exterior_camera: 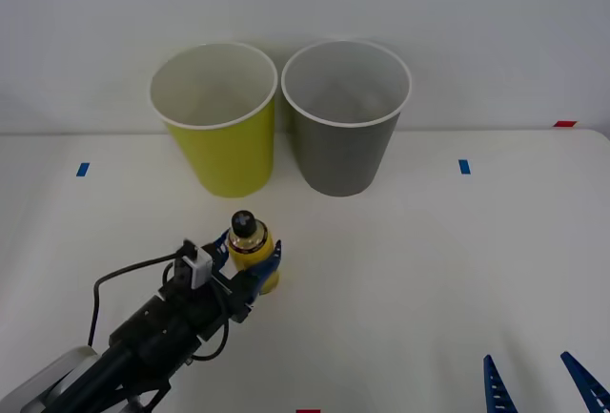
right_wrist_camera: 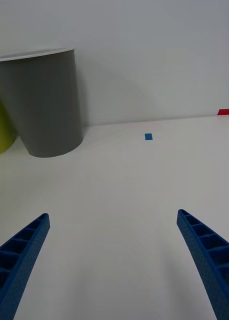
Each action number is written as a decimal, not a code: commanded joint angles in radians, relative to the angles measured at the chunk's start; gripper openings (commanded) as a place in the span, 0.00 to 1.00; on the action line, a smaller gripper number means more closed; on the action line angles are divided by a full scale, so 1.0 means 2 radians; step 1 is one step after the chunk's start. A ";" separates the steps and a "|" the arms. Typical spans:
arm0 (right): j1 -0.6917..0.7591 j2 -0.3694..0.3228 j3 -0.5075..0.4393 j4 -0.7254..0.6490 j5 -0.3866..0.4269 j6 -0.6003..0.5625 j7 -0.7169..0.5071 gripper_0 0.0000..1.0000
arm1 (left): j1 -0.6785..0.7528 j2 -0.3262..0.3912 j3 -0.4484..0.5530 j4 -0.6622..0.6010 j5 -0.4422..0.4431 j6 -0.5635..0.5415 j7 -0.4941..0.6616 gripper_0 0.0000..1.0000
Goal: Put cans in the gray bin and PET bottles in the light green bin.
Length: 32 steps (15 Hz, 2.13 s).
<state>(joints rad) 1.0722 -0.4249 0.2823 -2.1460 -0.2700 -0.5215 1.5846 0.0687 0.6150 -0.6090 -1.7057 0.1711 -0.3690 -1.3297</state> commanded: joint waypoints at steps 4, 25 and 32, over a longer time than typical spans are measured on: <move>0.000 0.000 0.000 0.000 0.000 0.000 0.000 0.88 | 0.020 0.000 0.008 -0.017 -0.005 0.004 -0.001 0.00; 0.000 0.000 0.000 0.000 0.000 0.000 0.000 0.88 | 0.108 0.022 0.238 -0.419 0.052 0.435 -0.015 0.00; 0.000 0.000 0.000 0.000 0.000 0.000 0.000 0.88 | 0.072 -0.013 0.349 -0.456 0.196 0.559 -0.102 0.00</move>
<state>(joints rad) 1.0723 -0.4249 0.2823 -2.1461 -0.2700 -0.5215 1.5846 0.2435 0.6108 0.0461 -2.6122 0.5086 0.6934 -1.4845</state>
